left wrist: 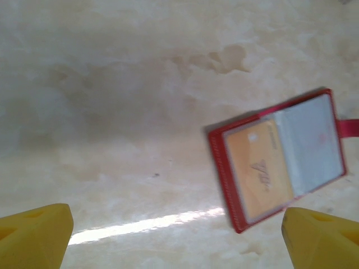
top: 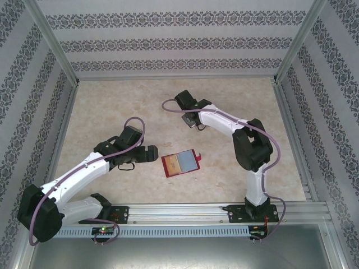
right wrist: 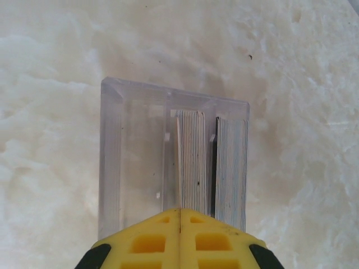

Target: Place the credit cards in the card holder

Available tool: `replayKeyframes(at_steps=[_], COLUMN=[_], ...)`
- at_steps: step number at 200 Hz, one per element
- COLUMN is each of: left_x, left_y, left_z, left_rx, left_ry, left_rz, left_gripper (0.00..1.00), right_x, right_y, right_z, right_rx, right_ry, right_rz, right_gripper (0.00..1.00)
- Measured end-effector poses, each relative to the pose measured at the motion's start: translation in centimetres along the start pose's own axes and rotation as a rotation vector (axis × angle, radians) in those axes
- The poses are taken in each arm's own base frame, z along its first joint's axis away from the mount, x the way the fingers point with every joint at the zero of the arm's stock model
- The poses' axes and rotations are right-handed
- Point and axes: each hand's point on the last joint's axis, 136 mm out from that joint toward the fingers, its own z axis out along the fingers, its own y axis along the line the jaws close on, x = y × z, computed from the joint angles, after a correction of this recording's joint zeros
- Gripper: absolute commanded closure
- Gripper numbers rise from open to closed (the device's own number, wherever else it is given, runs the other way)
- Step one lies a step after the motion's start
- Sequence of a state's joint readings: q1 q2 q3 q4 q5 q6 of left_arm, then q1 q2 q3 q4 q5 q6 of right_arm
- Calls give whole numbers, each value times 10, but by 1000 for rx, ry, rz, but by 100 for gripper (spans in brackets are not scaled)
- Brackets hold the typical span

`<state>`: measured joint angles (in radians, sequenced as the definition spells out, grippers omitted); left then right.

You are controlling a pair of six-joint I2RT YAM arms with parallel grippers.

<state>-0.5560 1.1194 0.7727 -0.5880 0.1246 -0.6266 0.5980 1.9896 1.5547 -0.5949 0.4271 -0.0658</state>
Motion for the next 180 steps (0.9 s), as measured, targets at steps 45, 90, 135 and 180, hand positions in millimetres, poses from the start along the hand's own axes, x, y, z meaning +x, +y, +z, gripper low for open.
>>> replayKeyframes(at_steps=[45, 90, 135, 180], left_x=[0, 5, 5, 7], left_y=[-21, -30, -31, -29], left_z=[1, 6, 6, 7], left_rx=[107, 153, 158, 155], left_ry=[20, 62, 60, 64], left_rz=[4, 4, 5, 4], left_gripper=[5, 6, 6, 6], right_x=[-1, 0, 3, 8], right_y=[-8, -10, -14, 0], right_z=[-23, -22, -13, 15], right_rx=[-17, -52, -56, -25], right_ry=[-41, -42, -26, 25], right_rz=[55, 93, 109, 54], right_gripper=[100, 100, 100, 85])
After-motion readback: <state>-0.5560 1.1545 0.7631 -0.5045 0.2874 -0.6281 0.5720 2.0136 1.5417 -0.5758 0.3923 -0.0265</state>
